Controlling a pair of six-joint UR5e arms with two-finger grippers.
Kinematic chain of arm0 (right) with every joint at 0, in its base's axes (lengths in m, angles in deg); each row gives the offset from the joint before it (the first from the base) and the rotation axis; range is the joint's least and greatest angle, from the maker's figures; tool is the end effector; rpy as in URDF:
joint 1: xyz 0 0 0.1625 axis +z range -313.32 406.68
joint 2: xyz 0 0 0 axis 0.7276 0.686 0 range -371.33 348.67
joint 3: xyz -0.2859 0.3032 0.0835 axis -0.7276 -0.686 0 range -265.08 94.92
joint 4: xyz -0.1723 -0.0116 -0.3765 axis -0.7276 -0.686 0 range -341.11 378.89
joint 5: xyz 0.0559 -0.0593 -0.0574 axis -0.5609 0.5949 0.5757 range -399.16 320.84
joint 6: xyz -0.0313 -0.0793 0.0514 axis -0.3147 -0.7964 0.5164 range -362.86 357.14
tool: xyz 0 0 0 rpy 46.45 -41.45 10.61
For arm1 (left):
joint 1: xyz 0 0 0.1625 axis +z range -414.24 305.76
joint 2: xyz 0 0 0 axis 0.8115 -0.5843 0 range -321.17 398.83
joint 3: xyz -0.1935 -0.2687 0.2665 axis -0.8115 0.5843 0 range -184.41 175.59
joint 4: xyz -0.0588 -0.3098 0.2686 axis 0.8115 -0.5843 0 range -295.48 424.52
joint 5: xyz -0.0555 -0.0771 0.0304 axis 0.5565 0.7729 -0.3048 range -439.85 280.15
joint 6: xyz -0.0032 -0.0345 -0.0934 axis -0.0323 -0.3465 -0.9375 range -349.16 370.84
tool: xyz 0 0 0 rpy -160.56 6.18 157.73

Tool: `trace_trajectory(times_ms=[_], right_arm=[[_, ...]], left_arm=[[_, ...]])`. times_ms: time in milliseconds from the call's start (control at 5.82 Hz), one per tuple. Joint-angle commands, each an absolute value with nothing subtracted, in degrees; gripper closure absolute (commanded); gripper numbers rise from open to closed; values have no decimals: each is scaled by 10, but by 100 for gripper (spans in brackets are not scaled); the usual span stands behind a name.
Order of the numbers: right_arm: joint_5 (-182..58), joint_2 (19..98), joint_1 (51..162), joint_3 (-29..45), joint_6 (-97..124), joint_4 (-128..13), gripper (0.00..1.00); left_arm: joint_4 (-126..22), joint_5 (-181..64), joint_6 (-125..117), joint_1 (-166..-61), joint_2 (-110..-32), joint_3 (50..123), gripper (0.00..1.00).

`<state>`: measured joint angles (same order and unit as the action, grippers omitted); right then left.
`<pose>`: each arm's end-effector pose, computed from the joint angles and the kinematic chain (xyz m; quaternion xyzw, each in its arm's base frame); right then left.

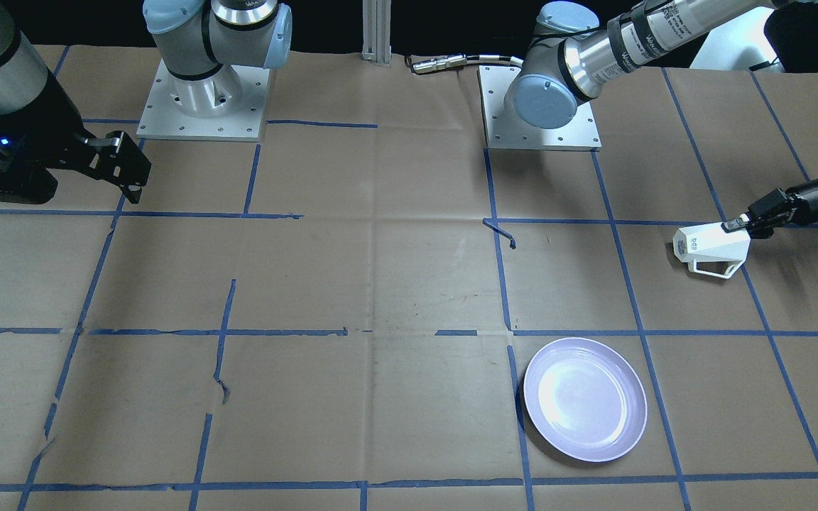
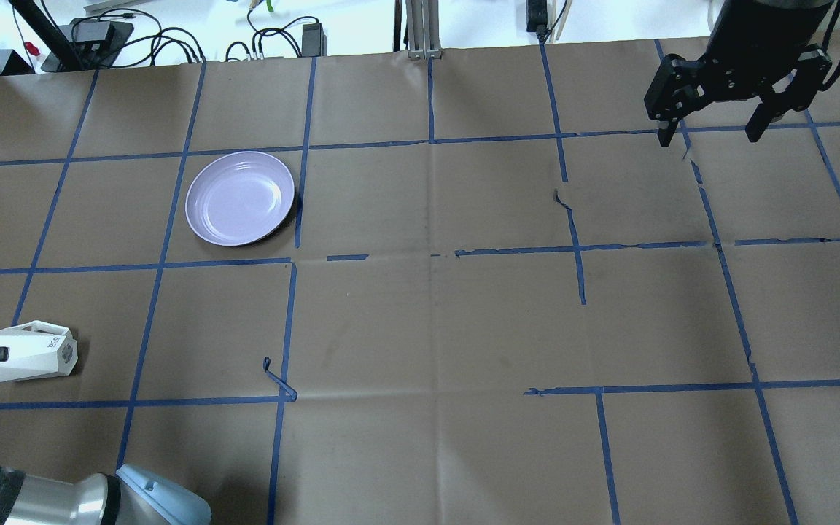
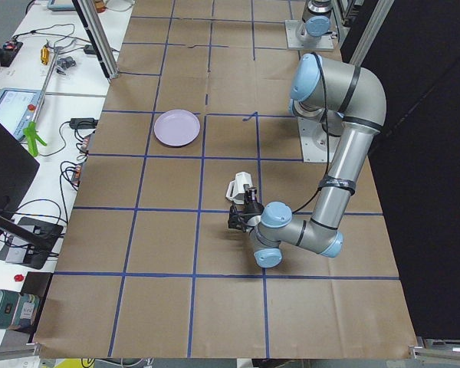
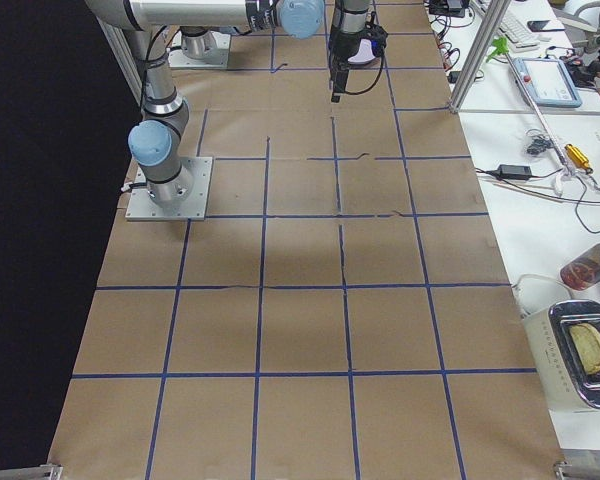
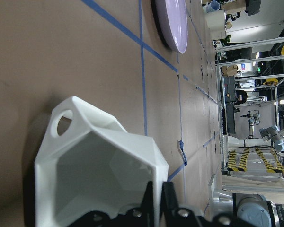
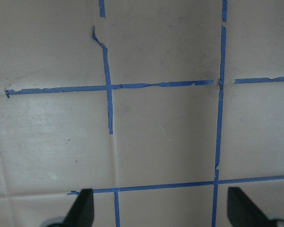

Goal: Flip cup and place on plate
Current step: 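Lift the white mug with the left gripper and rotate it upright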

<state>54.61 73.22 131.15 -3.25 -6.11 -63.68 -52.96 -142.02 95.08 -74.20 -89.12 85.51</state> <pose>0.0757 -0.5331 0.4971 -0.0186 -0.9984 -0.0435 0.0296 0.4393 -0.3508 0.1296 0.0278 -0.8269 0.0808 0.5558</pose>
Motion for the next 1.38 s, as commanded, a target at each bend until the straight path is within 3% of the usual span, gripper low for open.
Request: trace_trajectory(times_ms=[0, 516, 1203], right_arm=[[546, 732, 1311, -33, -61, -636, 0], [546, 732, 1311, -33, -61, -637, 0], [546, 732, 1311, -33, -61, -636, 0]], left_arm=[[-556, -1416, 952, -741, -888, 849, 100], [-715, -1404, 941, -746, -854, 767, 100], [-765, -1366, 883, -793, -776, 762, 100]])
